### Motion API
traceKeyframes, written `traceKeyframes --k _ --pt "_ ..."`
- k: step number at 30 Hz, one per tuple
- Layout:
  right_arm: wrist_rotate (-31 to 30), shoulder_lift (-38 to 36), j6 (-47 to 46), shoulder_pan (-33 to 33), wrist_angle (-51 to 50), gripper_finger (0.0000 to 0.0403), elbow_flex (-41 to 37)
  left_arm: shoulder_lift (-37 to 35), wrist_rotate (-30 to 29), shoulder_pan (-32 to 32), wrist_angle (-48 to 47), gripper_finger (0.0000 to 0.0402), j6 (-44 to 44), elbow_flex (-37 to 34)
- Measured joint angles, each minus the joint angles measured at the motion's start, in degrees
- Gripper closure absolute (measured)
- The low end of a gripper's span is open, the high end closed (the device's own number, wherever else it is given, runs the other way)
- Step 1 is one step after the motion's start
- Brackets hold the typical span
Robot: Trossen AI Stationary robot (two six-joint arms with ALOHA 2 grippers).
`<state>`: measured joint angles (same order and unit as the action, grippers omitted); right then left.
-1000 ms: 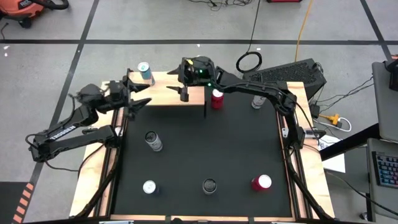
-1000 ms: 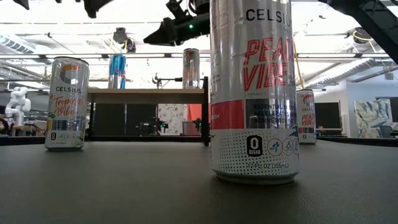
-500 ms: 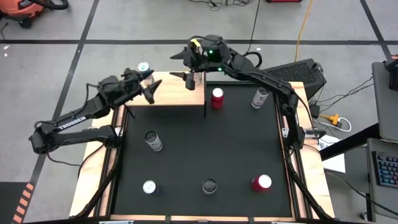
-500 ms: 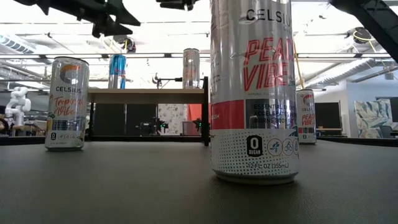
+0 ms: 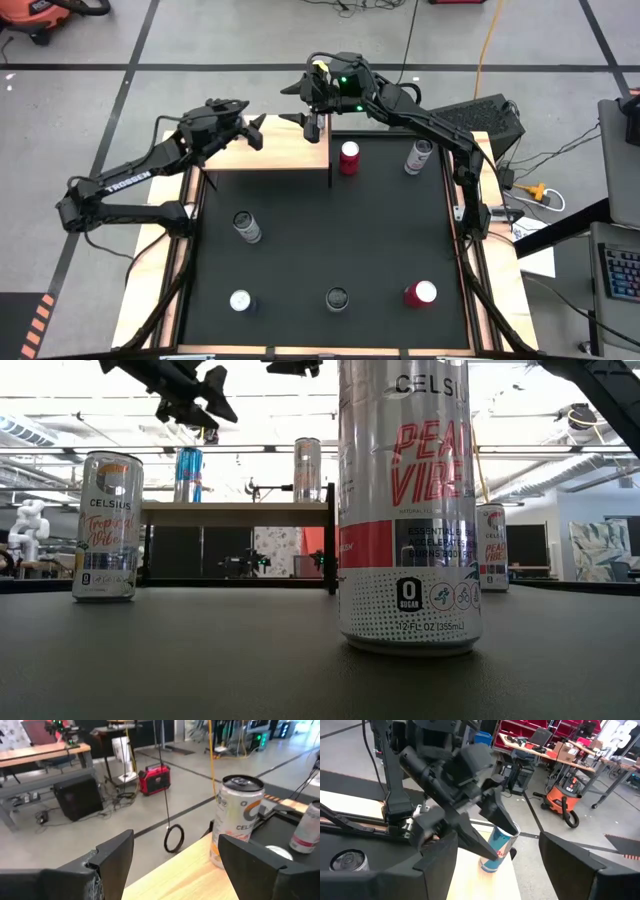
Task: Place canned beverage on shelf
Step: Put the top blue soda can on the shelf
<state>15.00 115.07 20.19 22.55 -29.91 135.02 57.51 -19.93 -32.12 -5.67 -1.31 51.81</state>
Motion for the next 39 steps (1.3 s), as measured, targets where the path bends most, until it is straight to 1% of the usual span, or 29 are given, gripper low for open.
traceKeyframes --k 3,8,11,19,24,29,31,35,39 --pt "0.0 -0.2 0.0 0.0 0.0 0.0140 0.0 3.2 -1.0 0.0 -1.6 0.0110 -2.5 0.4" --pt "-0.1 -0.9 0.0 0.0 -0.2 0.0140 0.0 8.1 -4.1 0.0 -0.4 0.0110 -3.4 0.4" --pt "-0.1 -1.5 0.0 0.0 -0.3 0.0140 0.0 10.2 -4.4 0.0 -0.4 0.0110 -4.3 0.4" --pt "-0.1 -2.1 0.0 0.0 -0.7 0.0140 0.0 12.3 -4.6 0.0 1.6 0.0110 -4.4 0.4" --pt "0.0 -2.1 0.0 0.0 -1.3 0.0140 0.0 13.6 -7.4 0.0 2.5 0.0110 -4.6 0.4" --pt "0.1 -2.1 0.0 0.0 -1.8 0.0140 0.0 14.4 -7.8 0.0 2.1 0.0110 -7.1 0.4" --pt "0.1 -2.1 0.0 0.0 -1.8 0.0140 0.0 14.4 -9.3 0.2 2.1 0.0110 -7.4 0.4" --pt "0.1 -2.1 0.0 0.0 -2.6 0.0140 0.0 14.2 -14.8 1.3 1.3 0.0110 -7.4 0.4" --pt "0.1 -2.1 0.0 0.0 -3.6 0.0140 0.0 14.1 -17.9 2.5 -1.1 0.0110 -7.4 0.4"
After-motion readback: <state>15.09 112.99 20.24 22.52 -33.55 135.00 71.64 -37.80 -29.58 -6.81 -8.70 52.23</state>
